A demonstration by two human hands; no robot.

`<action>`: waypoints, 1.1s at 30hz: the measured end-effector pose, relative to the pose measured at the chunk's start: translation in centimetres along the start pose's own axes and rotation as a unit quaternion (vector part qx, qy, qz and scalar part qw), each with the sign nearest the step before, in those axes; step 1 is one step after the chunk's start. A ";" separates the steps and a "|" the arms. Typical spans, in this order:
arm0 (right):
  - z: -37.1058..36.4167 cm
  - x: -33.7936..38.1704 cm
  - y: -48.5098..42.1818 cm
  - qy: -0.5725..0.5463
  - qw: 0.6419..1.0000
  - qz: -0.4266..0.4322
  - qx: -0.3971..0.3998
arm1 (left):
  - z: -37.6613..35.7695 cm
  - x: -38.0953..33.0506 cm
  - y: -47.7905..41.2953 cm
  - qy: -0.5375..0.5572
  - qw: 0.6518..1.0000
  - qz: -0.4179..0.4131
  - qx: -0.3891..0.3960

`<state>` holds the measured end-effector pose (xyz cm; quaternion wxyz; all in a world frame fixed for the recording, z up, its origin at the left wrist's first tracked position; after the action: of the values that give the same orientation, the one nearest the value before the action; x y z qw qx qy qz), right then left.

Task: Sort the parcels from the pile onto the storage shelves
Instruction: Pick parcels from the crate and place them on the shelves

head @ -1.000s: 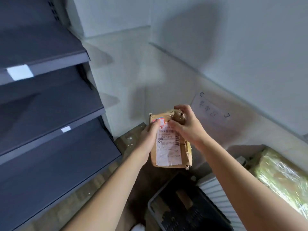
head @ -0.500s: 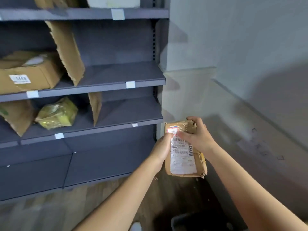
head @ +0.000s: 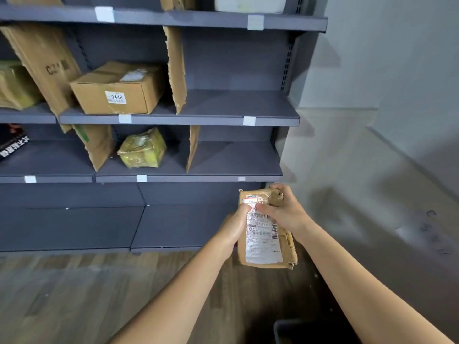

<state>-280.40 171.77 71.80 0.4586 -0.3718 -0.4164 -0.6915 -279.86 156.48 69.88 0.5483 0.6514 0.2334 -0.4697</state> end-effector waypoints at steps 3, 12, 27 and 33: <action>-2.6 1.0 -0.3 0.006 1.000 -0.009 0.009 | 2.7 0.3 0.0 0.003 1.000 0.005 0.000; -10.8 5.9 -1.6 0.024 1.000 0.008 -0.013 | 12.6 0.4 -2.0 0.003 1.000 0.005 0.010; -16.1 13.2 -3.7 0.037 0.996 0.044 -0.064 | 20.9 -4.0 -3.8 -0.006 0.997 -0.063 0.038; -18.9 13.5 -4.6 0.043 0.997 0.032 -0.053 | 23.6 -2.8 -5.2 0.002 0.999 -0.043 0.005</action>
<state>-291.34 151.12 75.72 0.4780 -0.3786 -0.3471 -0.7125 -293.76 136.52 70.76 0.5241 0.6445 0.2600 -0.4923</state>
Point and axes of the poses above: each hand's wrist, its own y-axis away from the middle knuckle, its own z-axis out of the back of the hand, x = y × z, the point moved 6 cm from there along -y, towards the middle knuckle
